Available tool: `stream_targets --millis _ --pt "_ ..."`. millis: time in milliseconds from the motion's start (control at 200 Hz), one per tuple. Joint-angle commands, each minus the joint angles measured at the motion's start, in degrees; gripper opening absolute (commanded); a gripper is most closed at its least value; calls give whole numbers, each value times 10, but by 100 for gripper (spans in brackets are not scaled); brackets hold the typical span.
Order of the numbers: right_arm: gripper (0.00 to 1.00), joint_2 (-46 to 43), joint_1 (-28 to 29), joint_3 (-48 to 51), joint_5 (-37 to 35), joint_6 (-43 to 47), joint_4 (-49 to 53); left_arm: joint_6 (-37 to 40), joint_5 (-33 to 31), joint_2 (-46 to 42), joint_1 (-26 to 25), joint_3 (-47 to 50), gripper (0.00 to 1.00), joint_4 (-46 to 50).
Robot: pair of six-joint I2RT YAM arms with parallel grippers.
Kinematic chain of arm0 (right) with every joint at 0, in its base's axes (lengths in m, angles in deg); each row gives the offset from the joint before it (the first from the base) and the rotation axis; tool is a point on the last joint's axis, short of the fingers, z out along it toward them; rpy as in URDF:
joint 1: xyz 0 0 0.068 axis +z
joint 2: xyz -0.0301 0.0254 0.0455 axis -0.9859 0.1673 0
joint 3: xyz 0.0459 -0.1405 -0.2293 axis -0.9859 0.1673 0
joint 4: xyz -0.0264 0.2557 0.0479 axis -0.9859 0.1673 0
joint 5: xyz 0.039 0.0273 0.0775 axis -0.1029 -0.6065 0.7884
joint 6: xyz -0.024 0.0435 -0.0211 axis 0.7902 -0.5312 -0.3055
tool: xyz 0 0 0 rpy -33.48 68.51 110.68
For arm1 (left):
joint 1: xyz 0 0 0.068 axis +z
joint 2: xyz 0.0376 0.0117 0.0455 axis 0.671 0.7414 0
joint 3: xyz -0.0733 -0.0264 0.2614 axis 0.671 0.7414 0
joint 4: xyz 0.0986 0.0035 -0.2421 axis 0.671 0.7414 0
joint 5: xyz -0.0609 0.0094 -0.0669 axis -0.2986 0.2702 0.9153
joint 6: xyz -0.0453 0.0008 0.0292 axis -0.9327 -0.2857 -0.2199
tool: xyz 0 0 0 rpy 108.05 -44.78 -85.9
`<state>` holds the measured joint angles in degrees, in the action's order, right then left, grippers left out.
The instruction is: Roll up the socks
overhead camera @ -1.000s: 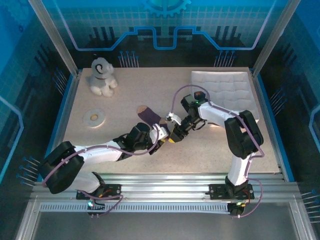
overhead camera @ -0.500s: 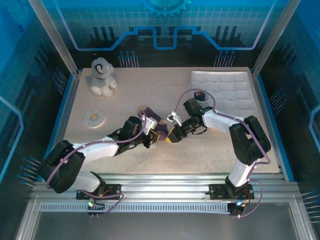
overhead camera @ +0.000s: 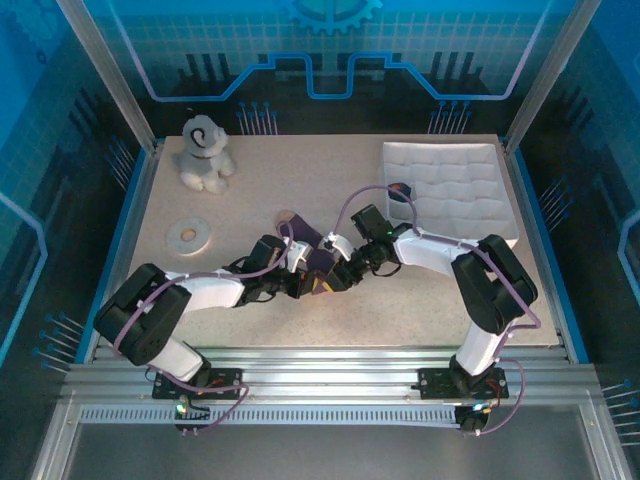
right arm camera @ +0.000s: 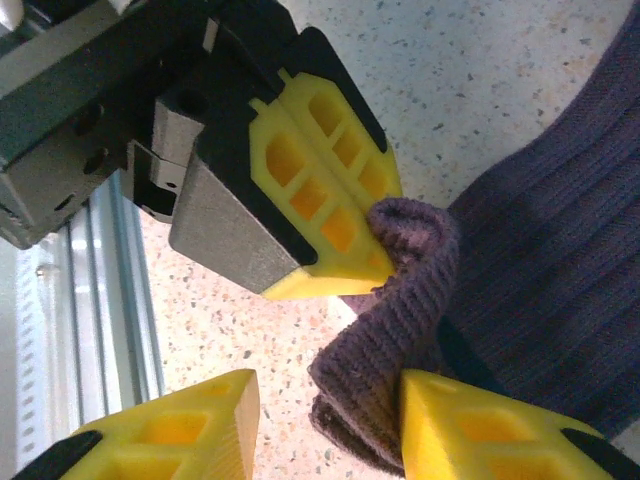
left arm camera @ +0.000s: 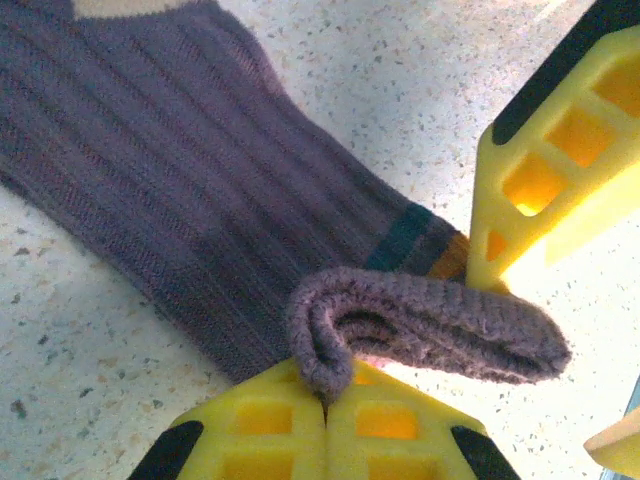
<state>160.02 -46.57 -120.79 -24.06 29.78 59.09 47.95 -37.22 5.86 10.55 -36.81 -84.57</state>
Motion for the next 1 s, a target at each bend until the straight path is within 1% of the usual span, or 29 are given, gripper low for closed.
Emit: stream_targets --millis 0,120,185,235,285,380,430,570,670,926,996 --pt "42 2 9 11 -30 -5 -11 -23 24 12 10 9 0 -9" --pt "45 3 12 18 -37 -4 -17 -32 34 20 22 13 0 -13" --pt "46 6 14 19 -46 -4 -18 -37 39 24 26 13 0 -16" --pt "43 9 17 16 -54 -5 -17 -37 43 26 27 12 0 -17" --pt "39 13 17 14 -62 -11 -19 -37 46 29 27 11 0 -18" --pt "23 18 17 8 -73 -29 -25 -34 50 35 27 9 0 -23" --pt "16 20 17 6 -79 -39 -24 -30 52 38 27 9 0 -23" --pt "3 25 17 -3 -95 -70 -7 -26 52 55 27 8 0 -23" --pt "0 25 17 1 -120 -105 4 -25 57 71 27 5 0 -29" --pt "0 49 18 14 -197 -180 23 -13 63 91 26 -3 0 -31" --pt "0 63 18 3 -221 -194 44 -3 59 83 25 -1 4 -31"
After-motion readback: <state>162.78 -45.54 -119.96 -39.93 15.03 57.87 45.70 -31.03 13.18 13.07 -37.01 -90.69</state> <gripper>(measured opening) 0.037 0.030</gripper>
